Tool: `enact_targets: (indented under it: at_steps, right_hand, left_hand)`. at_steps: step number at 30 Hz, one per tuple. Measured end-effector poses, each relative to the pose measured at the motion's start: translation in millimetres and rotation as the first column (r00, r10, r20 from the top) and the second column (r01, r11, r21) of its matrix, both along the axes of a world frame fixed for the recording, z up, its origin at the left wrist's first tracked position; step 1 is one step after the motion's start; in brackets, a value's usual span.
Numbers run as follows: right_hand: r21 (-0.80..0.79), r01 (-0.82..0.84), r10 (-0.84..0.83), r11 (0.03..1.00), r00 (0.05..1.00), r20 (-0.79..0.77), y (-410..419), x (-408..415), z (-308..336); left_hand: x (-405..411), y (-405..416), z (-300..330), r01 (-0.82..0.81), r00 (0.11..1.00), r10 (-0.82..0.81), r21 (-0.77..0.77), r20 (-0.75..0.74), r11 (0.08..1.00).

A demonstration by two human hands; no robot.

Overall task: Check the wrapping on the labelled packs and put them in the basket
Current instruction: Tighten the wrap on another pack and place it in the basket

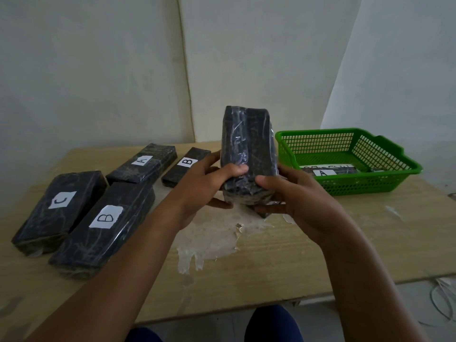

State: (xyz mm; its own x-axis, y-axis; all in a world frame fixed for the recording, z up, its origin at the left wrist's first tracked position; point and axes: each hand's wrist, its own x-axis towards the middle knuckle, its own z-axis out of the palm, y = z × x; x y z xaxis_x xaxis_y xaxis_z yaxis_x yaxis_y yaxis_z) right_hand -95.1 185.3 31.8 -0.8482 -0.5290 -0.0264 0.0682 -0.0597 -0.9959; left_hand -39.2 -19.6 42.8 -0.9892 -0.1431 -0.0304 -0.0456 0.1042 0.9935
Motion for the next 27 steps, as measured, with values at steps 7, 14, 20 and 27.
enact_targets:
  at_steps: [7, 14, 20, 27]
  right_hand:
    - [0.047, 0.022, -0.025, 0.999, 0.997, 0.073, 1, -4, 6]
    - [0.021, 0.034, -0.037, 0.999, 0.989, 0.146, -2, -2, 9]
    - [0.082, 0.076, -0.085, 0.994, 0.989, 0.117, -7, 2, 11]
    - [0.208, 0.173, -0.171, 0.963, 0.985, -0.029, -13, 12, 20]
  left_hand:
    - [4, 0, 9, 0.076, 0.997, -0.076, -0.007, 0.009, 0.997]
    - [5, -1, 9, 0.075, 0.997, -0.075, -0.005, 0.021, 0.997]
    - [3, -3, 6, 0.081, 0.995, -0.084, 0.057, 0.05, 0.995]
    - [3, -4, 1, 0.077, 0.995, -0.086, 0.154, 0.056, 0.985]
